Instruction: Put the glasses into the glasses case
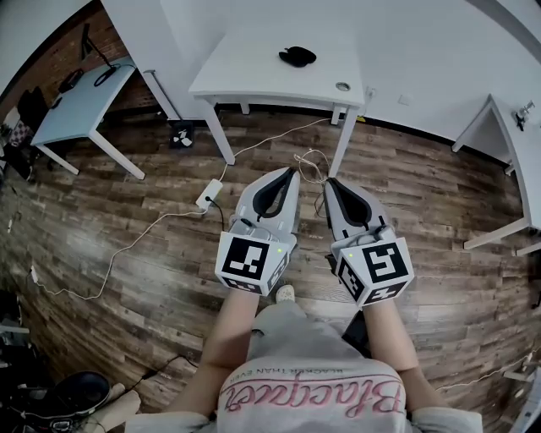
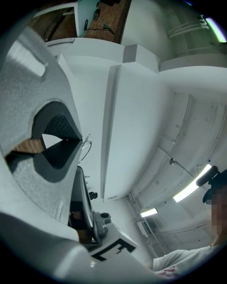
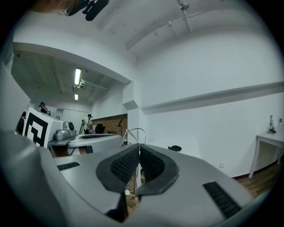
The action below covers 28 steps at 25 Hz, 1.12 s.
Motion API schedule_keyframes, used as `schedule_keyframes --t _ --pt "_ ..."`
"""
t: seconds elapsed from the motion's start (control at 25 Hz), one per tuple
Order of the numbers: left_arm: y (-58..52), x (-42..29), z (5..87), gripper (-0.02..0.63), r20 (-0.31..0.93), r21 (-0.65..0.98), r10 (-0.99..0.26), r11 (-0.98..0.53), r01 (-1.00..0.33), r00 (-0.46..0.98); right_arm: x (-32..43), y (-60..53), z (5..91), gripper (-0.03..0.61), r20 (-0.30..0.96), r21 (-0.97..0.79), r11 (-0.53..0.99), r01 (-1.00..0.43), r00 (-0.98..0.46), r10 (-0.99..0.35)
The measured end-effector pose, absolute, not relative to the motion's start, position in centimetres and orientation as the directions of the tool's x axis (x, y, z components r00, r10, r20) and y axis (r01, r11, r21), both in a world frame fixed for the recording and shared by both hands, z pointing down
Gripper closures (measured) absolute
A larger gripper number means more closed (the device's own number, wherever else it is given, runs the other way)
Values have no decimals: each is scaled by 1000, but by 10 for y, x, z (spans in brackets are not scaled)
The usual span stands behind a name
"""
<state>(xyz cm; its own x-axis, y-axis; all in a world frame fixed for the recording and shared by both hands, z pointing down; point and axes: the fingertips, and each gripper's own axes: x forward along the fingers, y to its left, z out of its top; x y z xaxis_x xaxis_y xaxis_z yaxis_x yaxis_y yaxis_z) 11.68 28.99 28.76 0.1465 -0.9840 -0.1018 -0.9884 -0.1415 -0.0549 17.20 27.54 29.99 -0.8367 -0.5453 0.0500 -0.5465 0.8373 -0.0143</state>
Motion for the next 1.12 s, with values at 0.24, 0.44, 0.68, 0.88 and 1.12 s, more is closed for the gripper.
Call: schedule_keyframes --t 0.24,0.44,0.68,0.88,1.12 --pt "255 85 287 611 -100 -56 -980 -169 -984 174 142 241 296 566 43 -7 825 -565 -824 -565" --pt "238 65 285 611 -97 -63 -976 -190 -980 195 120 224 296 566 49 -9 816 -577 -816 -576" --pt "216 50 293 611 -85 -46 -974 -208 -977 211 101 203 303 566 71 -12 812 -584 -810 -582" --pt "192 36 300 611 -71 -37 -976 -202 -979 204 90 176 309 566 76 -28 809 -587 -809 -583" --pt "155 17 303 611 -61 -38 -980 -185 -982 187 72 135 311 565 73 -46 814 -579 -814 -576"
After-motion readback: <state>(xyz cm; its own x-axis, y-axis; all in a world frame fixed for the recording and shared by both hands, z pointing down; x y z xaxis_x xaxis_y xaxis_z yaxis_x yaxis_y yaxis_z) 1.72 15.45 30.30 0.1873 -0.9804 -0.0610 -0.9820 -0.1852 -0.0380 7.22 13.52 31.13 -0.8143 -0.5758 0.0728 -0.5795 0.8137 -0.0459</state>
